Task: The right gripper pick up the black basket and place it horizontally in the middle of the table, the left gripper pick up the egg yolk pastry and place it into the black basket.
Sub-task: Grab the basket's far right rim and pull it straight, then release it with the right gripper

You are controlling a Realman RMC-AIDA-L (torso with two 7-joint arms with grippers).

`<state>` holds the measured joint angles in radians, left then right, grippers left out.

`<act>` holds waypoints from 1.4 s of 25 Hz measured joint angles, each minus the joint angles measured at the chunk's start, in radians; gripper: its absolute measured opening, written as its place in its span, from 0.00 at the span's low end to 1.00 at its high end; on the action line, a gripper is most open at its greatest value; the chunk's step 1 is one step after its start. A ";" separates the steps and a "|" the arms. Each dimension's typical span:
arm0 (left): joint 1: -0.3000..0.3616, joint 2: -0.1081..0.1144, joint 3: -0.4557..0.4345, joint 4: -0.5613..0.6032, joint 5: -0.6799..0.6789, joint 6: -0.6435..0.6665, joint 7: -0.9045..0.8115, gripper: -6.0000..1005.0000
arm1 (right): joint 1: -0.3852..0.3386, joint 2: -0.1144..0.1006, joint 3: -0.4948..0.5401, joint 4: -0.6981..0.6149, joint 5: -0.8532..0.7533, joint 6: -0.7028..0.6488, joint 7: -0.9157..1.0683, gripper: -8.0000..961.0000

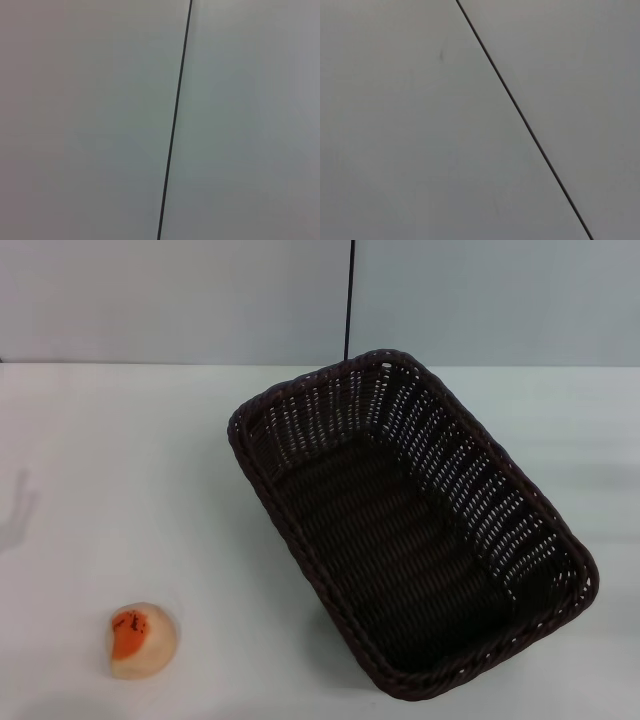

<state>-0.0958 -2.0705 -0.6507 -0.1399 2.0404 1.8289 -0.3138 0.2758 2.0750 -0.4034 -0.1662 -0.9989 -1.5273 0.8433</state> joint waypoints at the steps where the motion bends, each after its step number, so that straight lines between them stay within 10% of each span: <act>1: -0.002 0.000 -0.001 0.001 0.000 -0.004 0.002 0.81 | 0.000 0.000 0.000 0.000 0.000 0.000 0.000 0.47; 21: -0.056 -0.001 0.020 0.036 0.014 -0.061 0.094 0.80 | 0.019 -0.003 -0.010 0.021 0.057 0.048 -0.157 0.48; 29: -0.058 -0.002 0.030 -0.004 0.013 -0.092 0.091 0.80 | -0.005 -0.033 -0.015 -0.471 -0.438 0.000 0.512 0.48; 35: -0.069 -0.001 0.076 -0.005 0.014 -0.102 0.097 0.80 | 0.110 -0.117 0.014 -0.861 -0.854 -0.233 1.062 0.48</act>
<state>-0.1644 -2.0711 -0.5743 -0.1451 2.0542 1.7265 -0.2173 0.3862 1.9580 -0.3893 -1.0274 -1.8524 -1.7603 1.9054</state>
